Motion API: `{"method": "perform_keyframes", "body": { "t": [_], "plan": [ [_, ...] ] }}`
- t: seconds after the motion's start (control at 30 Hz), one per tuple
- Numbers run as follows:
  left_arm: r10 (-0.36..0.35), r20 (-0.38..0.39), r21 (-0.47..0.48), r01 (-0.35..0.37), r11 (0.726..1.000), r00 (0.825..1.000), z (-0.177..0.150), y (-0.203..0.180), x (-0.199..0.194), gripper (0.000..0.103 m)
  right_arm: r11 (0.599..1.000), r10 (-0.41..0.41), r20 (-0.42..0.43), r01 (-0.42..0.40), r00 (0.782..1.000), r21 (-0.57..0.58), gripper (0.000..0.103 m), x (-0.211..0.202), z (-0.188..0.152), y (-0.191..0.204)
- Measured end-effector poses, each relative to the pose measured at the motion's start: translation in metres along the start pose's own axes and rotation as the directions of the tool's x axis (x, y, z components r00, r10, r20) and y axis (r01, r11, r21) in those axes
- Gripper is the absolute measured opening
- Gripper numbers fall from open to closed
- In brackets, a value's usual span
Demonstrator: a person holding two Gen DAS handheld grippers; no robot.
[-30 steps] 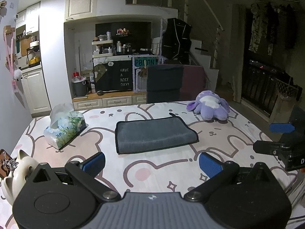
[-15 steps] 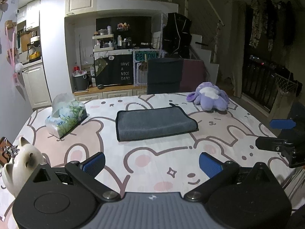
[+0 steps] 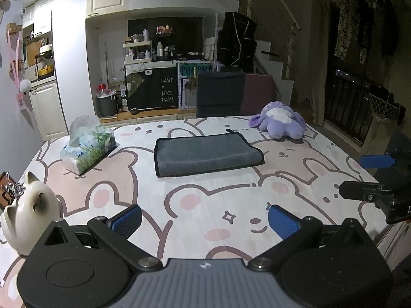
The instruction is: Fold towel
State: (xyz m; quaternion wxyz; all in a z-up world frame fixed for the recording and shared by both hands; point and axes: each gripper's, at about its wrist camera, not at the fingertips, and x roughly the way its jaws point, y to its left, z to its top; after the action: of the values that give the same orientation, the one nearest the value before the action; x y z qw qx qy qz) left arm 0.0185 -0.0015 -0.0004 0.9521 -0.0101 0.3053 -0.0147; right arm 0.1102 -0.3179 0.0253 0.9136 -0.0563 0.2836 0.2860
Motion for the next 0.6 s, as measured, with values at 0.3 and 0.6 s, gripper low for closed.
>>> {"method": "perform_keyframes", "body": {
  "t": [0.3, 0.6],
  "plan": [
    [-0.005, -0.011, -0.002, 0.005, 1.0, 1.0, -0.0102, 0.0001, -0.0034, 0.103, 1.0, 0.002, -0.009, -0.002, 1.0, 0.005, 0.103, -0.0009, -0.0041, 0.0002],
    [-0.011, -0.009, 0.0, 0.011, 1.0, 1.0, -0.0117, -0.0002, -0.0045, 0.103, 1.0, 0.002, -0.02, -0.002, 1.0, 0.001, 0.103, -0.0006, -0.0063, 0.0002]
  ]
}}
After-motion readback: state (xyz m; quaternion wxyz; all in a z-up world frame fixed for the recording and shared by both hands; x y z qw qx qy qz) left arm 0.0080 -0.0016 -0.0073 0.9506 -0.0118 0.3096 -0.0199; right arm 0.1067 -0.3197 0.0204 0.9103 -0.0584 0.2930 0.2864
